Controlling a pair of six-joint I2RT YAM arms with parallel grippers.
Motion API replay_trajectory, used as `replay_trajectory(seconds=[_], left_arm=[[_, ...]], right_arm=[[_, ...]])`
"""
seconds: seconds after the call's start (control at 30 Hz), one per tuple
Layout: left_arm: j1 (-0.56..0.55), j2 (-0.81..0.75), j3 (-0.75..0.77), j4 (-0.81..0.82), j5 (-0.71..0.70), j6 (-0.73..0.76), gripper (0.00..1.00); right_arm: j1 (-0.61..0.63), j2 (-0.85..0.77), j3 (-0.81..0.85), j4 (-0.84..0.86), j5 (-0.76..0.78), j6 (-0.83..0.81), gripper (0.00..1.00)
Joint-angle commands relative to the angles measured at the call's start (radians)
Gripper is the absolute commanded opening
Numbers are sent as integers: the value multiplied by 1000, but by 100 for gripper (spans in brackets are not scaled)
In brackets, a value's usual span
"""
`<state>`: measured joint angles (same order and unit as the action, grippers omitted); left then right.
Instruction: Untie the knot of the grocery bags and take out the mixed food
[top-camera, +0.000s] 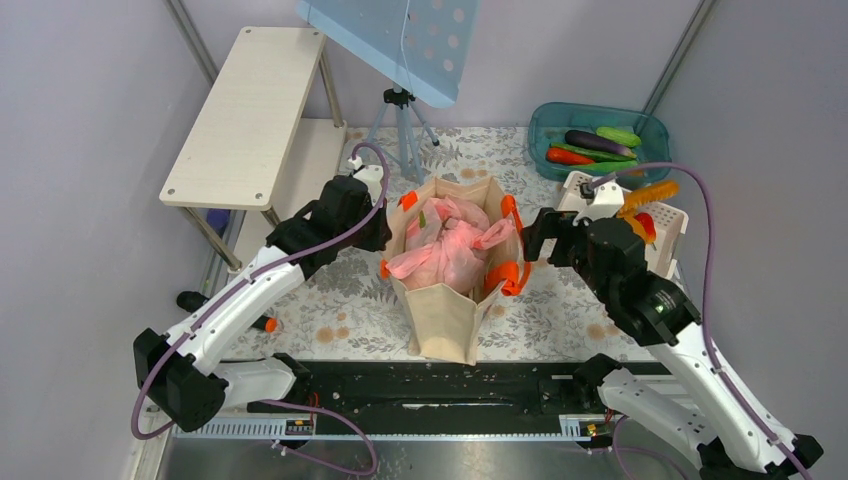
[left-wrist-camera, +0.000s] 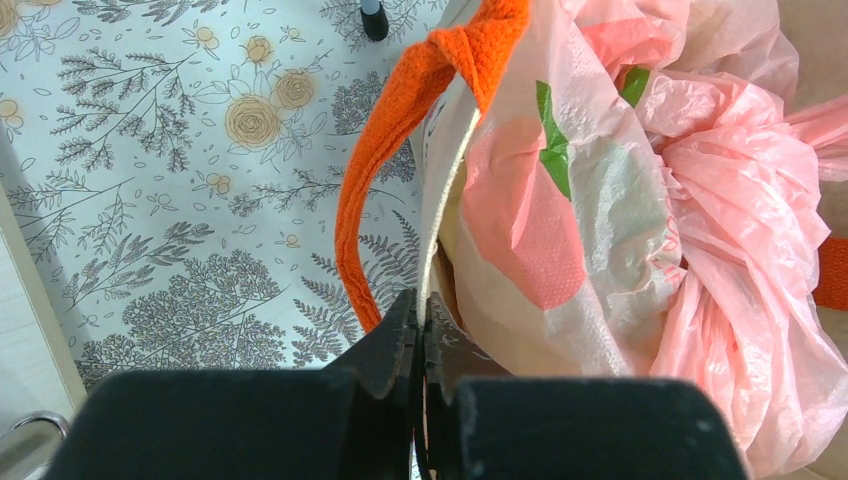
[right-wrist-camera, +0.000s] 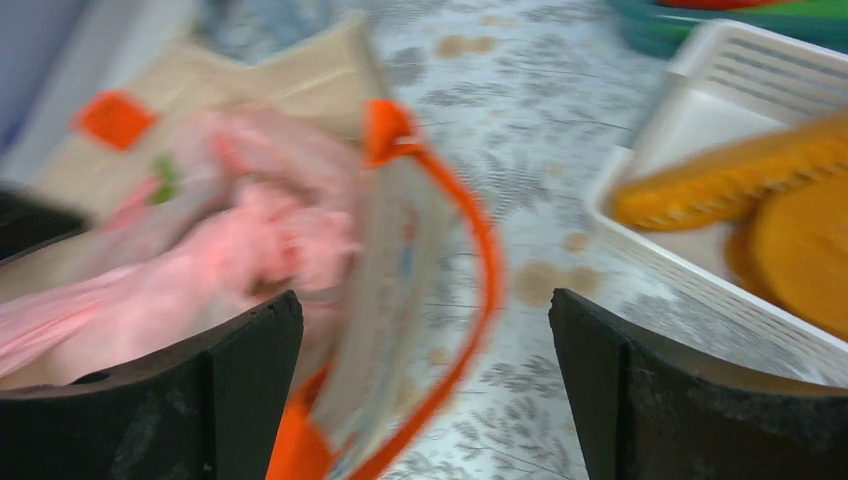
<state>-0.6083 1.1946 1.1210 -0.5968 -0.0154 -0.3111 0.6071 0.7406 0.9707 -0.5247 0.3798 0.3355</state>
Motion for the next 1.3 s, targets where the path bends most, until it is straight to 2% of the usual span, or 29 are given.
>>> replay_trajectory(seconds=[0.0, 0.07, 0.13, 0.2, 0.27, 0.33, 0.6, 0.8, 0.97, 1.1, 1.17, 1.2, 1.27], left_arm=[[4, -44, 9, 68, 9, 11, 0], [4, -43, 9, 69, 11, 10, 0], [5, -43, 8, 70, 10, 10, 0], [4, -41, 8, 72, 11, 10, 0], [4, -40, 5, 73, 11, 11, 0], [4, -37, 5, 74, 11, 11, 0], [4, -29, 5, 73, 10, 12, 0], [5, -15, 5, 74, 48, 11, 0], [4, -16, 5, 73, 49, 12, 0], [4, -19, 5, 74, 41, 13, 0], [4, -18, 5, 74, 43, 12, 0], [4, -16, 6, 74, 48, 11, 0], [5, -15, 5, 74, 54, 9, 0]], right_arm=[[-3, 28, 99, 81, -454, -44, 100], [1, 83, 130, 83, -562, -22, 99], [27, 136, 140, 92, -597, -11, 100], [106, 192, 161, 82, -523, -27, 99], [211, 261, 209, 43, -400, -66, 100], [265, 342, 249, 12, -275, -72, 99], [275, 449, 222, 43, -76, 13, 99], [274, 534, 172, 216, -229, 91, 99], [283, 725, 239, 134, -170, 117, 99], [304, 770, 217, 98, -61, 124, 100], [304, 780, 196, 108, -62, 128, 93], [304, 784, 187, 117, -69, 126, 85], [304, 788, 172, 150, -87, 118, 60]])
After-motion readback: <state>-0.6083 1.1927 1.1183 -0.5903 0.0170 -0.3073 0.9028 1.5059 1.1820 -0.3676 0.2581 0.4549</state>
